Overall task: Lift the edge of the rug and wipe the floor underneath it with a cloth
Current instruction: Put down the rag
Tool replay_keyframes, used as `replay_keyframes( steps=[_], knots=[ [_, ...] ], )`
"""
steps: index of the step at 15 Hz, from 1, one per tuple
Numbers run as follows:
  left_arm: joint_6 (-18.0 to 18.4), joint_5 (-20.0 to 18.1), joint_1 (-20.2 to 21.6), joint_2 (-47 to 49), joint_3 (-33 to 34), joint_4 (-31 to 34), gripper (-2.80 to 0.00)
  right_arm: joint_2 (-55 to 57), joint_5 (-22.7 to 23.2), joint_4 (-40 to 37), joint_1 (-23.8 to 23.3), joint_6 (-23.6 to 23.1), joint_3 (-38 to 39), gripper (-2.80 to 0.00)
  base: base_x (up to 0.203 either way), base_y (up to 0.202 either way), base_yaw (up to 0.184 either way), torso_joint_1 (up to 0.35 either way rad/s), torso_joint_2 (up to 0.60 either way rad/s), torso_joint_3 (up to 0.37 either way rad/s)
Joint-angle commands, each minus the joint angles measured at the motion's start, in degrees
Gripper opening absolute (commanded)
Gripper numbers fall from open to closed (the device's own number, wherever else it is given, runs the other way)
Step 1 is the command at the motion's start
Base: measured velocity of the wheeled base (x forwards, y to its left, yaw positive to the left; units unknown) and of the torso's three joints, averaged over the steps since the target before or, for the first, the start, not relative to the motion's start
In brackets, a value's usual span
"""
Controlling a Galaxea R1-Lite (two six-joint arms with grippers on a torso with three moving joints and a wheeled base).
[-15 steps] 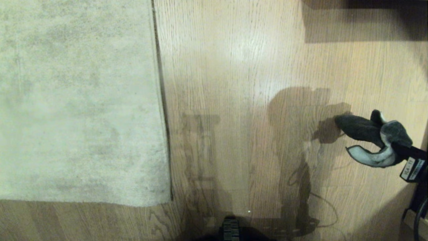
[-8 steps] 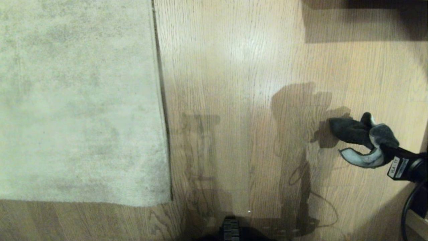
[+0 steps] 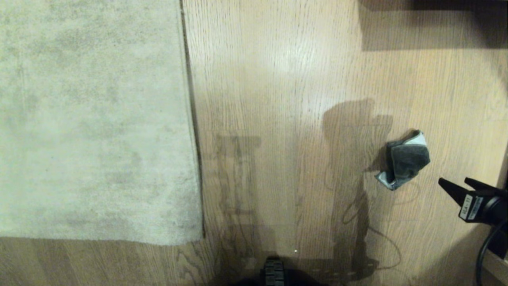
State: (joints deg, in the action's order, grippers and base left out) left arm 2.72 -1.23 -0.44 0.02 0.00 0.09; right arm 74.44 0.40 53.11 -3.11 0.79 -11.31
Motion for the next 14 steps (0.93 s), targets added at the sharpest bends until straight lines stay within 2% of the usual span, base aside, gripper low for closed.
replay_keyframes(
  steps=[1,6,14],
  knots=[
    [0.01,0.00,0.00,-0.02,0.00,0.00,-2.80,0.31,0.04,2.46,0.03,0.06,1.49,0.00,0.000,0.000,0.000,0.000,0.00,0.000],
    [0.01,0.09,0.00,-0.02,0.00,0.00,-2.80,1.82,0.04,7.12,0.03,0.09,2.64,0.00,0.000,0.000,0.000,0.000,0.00,0.000],
    [0.01,0.00,0.00,-0.02,0.00,0.00,-2.80,1.67,-0.13,9.70,-0.12,0.08,2.25,0.00,0.000,0.000,0.000,0.000,0.00,0.000]
  ],
)
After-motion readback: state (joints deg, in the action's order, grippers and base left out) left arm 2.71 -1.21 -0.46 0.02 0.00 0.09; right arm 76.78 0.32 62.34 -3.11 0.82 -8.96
